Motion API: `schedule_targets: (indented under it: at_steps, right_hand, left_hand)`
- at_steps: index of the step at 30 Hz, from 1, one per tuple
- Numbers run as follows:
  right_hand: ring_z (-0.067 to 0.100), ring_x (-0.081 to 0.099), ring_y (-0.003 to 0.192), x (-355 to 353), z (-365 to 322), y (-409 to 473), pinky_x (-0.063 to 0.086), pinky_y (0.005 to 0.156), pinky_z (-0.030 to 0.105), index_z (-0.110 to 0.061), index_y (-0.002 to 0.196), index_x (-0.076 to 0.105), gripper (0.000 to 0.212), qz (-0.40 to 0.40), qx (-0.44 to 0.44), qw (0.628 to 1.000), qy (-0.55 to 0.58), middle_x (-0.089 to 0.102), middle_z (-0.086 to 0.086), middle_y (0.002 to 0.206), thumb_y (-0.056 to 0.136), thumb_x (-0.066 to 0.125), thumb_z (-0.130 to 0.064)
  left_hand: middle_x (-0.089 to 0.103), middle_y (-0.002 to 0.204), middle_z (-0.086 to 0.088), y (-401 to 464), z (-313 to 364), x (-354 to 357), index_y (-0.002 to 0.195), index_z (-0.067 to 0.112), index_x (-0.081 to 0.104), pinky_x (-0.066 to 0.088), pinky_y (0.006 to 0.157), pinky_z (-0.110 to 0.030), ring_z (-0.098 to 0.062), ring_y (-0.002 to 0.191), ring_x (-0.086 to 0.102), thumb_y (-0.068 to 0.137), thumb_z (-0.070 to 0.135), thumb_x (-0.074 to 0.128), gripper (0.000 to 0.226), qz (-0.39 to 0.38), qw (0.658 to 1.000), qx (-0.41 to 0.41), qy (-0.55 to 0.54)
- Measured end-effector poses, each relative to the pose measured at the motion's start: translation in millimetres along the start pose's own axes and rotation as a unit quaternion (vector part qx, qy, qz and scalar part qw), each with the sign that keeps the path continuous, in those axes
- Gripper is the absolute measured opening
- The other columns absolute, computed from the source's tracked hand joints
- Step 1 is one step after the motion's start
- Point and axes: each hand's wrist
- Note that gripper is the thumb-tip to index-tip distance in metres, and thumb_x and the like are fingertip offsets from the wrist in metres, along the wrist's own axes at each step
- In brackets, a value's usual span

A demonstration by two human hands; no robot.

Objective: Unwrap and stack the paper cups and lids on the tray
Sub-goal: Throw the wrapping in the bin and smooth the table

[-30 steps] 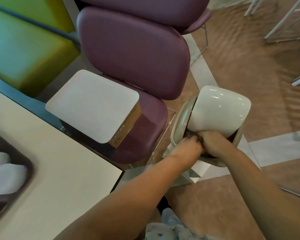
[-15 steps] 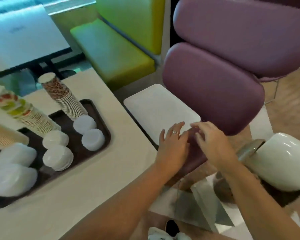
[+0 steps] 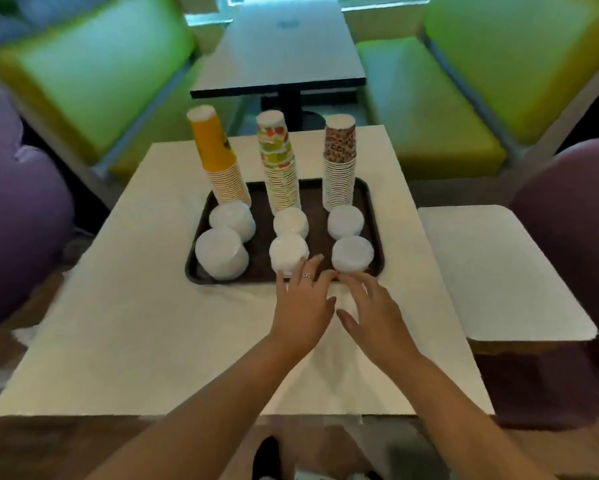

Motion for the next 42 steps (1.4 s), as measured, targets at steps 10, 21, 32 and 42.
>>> schedule_targets:
  at_steps: [10, 21, 32, 42]
  right_hand:
    - [0.038, -0.001, 0.144, 110.3, -44.1, -7.0, 0.027, 0.108, 0.058, -0.030, 0.147, -0.016, 0.076, -0.280, -0.099, 0.938, -0.181, -0.016, 0.008, 0.158, 0.087, 0.019, -0.059]
    - [0.019, -0.026, 0.142, 88.9, -21.6, 50.2, 0.002, 0.114, 0.052, -0.039, 0.131, -0.034, 0.067, -0.296, -0.070, 0.920, -0.248, -0.042, -0.003, 0.144, 0.096, 0.021, -0.055]
    - [0.016, 0.024, 0.138, 103.0, -109.0, 74.0, 0.013, 0.114, 0.042, -0.036, 0.144, 0.026, 0.050, -0.248, -0.030, 0.949, -0.193, 0.019, -0.006, 0.151, 0.097, 0.041, -0.041]
    - [0.016, 0.013, 0.143, 124.1, -119.4, 78.5, 0.035, 0.107, 0.033, -0.038, 0.144, 0.021, 0.062, -0.258, 0.001, 0.952, -0.168, 0.007, -0.006, 0.155, 0.092, 0.054, -0.036]
  left_hand:
    - [-0.025, 0.156, -0.007, -68.3, -120.2, 22.6, 0.150, 0.028, -0.012, 0.001, 0.113, -0.056, -0.032, 0.142, -0.023, 0.092, 0.059, 0.041, 0.084, -0.312, 0.940, -0.137, 0.031]
    - [-0.037, 0.144, 0.005, -72.3, -162.6, 40.1, 0.137, 0.032, -0.030, -0.005, 0.116, -0.049, -0.017, 0.137, -0.030, 0.078, 0.071, -0.002, 0.077, -0.185, 0.969, -0.155, -0.051]
    - [-0.018, 0.158, -0.001, -34.2, -319.9, 10.3, 0.150, 0.029, -0.011, 0.003, 0.115, -0.052, -0.024, 0.145, -0.014, 0.086, 0.055, 0.055, 0.095, -0.063, 0.953, -0.285, -0.084]
    - [0.034, 0.151, 0.002, -31.4, -354.3, 31.1, 0.141, 0.019, 0.043, 0.013, 0.114, -0.023, -0.014, 0.142, 0.025, 0.101, 0.009, 0.036, 0.042, 0.062, 0.948, -0.240, -0.201]
Point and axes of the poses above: each hand's wrist, its own y-axis towards the middle knuckle, its own x-axis out of the palm, z = x × y
